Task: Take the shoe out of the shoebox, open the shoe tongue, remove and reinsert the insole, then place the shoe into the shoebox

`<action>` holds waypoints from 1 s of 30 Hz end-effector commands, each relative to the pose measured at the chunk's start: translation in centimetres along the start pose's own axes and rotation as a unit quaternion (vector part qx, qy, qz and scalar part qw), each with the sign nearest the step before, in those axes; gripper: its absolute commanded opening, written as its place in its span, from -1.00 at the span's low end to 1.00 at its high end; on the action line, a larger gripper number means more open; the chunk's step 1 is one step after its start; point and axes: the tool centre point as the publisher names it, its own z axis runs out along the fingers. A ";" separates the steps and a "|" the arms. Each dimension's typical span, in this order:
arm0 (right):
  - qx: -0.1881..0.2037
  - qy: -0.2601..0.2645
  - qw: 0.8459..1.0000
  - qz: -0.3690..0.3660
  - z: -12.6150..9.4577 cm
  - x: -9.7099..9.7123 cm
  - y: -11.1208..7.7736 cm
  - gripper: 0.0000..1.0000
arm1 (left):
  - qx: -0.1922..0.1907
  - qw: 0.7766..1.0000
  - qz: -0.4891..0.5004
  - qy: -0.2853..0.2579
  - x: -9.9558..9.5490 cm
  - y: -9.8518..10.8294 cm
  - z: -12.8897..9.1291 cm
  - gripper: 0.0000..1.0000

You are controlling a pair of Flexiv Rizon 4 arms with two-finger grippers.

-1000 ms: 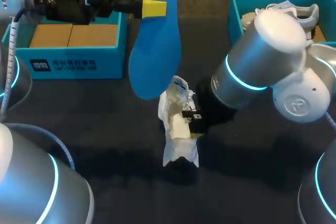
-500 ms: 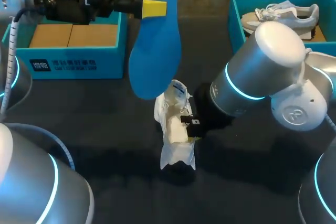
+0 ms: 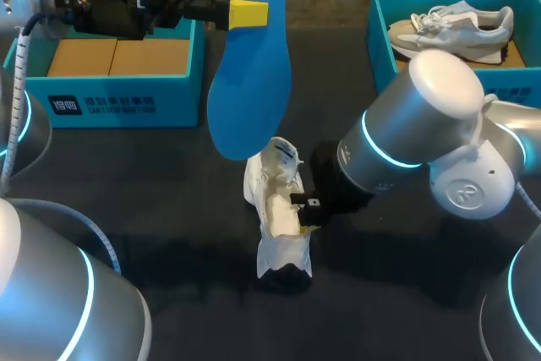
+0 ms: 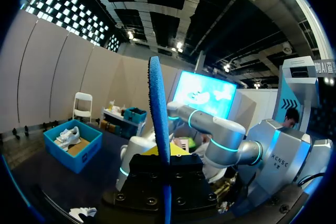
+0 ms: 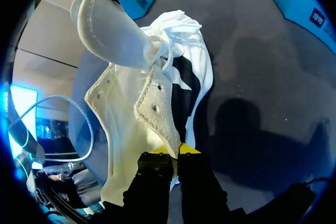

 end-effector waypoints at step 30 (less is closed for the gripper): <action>-0.030 0.087 0.996 0.018 -4.8 1.3 -0.4 1.00 | 0.000 1.000 0.000 0.001 -0.1 0.0 0.1 -1.00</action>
